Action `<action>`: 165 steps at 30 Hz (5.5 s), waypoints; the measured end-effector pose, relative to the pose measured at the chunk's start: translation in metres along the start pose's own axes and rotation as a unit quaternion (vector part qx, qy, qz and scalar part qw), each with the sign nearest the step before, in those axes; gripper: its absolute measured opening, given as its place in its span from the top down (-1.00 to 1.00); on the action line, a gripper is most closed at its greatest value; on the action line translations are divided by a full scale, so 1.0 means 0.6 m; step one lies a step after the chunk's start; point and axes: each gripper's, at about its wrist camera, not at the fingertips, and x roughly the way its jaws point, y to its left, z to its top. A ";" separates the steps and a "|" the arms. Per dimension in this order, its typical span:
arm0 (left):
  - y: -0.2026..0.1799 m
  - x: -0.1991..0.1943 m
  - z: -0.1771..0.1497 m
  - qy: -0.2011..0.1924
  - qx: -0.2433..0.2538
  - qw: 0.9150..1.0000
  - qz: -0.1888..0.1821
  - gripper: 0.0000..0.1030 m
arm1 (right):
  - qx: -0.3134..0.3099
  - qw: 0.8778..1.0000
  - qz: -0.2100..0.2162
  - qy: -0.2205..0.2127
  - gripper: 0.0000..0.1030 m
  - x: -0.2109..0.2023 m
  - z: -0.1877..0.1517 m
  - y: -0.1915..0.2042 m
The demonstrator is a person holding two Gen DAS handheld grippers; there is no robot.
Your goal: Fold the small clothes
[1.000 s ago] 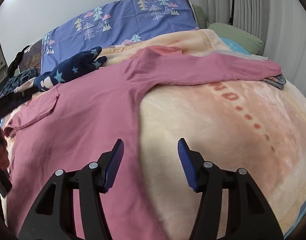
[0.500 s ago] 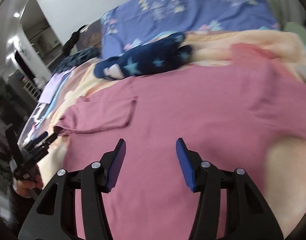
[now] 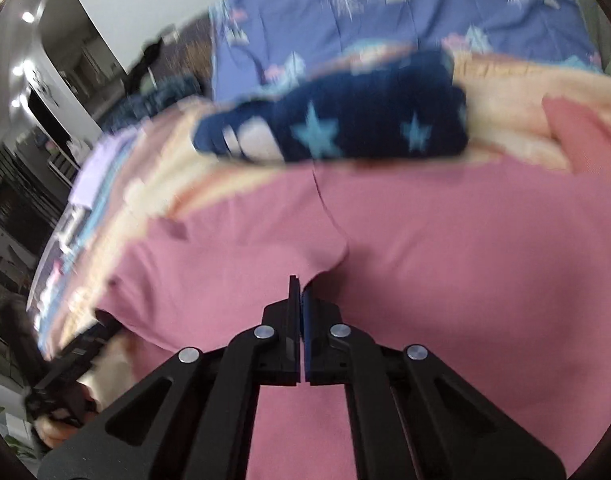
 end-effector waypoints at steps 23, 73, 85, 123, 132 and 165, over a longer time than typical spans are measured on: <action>-0.083 0.022 -0.034 0.028 0.043 0.997 -0.055 -0.17 | 0.115 0.987 -0.111 -0.032 0.47 -0.154 -0.050 -0.293; -0.053 0.022 -0.049 0.024 0.018 0.996 -0.086 0.65 | 0.053 0.990 -0.124 0.045 0.61 -0.118 -0.104 -0.282; -0.051 0.018 -0.047 0.021 0.014 0.995 -0.099 0.65 | -0.140 0.987 -0.078 0.001 0.39 -0.092 0.003 0.020; -0.054 0.011 -0.049 0.022 0.042 0.998 -0.036 0.70 | -0.073 0.996 -0.043 0.023 0.39 -0.037 -0.066 -0.025; -0.074 -0.099 -0.036 -0.036 0.048 0.996 -0.065 0.64 | 0.065 0.997 -0.038 0.010 0.53 -0.020 -0.139 -0.168; -0.267 0.108 -0.028 0.039 0.150 0.987 -0.040 0.34 | 0.443 0.857 -0.114 -0.236 0.20 -0.484 -0.267 -0.635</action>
